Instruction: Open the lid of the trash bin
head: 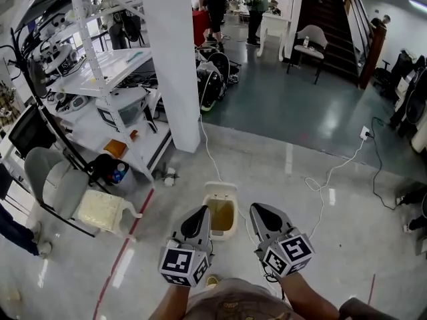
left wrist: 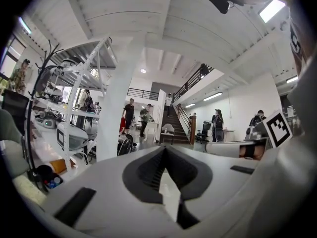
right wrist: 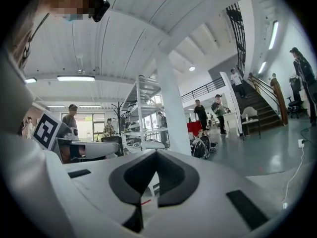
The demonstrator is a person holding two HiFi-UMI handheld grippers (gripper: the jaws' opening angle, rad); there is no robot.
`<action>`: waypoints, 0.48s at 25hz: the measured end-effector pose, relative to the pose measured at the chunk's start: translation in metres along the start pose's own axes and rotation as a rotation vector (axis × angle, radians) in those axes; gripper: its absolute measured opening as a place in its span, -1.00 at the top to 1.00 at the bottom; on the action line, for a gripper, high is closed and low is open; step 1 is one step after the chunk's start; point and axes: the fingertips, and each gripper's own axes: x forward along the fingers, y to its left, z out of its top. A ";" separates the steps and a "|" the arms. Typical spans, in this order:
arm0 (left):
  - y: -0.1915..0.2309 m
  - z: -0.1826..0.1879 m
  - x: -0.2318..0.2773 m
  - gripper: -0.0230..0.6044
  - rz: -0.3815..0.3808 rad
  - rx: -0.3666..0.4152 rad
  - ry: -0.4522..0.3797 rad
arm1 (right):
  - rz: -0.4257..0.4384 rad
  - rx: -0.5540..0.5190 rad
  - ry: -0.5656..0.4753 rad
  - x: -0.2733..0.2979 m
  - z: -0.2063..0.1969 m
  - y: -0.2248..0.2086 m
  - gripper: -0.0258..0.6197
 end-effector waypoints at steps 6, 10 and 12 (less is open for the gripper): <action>0.000 0.001 0.001 0.96 0.013 0.019 0.010 | 0.022 -0.017 -0.004 0.005 0.010 0.003 0.82; -0.001 -0.003 -0.001 0.96 0.013 0.022 0.023 | 0.032 -0.019 -0.001 0.004 0.009 0.005 0.82; -0.002 -0.006 -0.002 0.96 0.013 0.026 0.030 | 0.035 -0.017 -0.001 0.003 0.008 0.004 0.82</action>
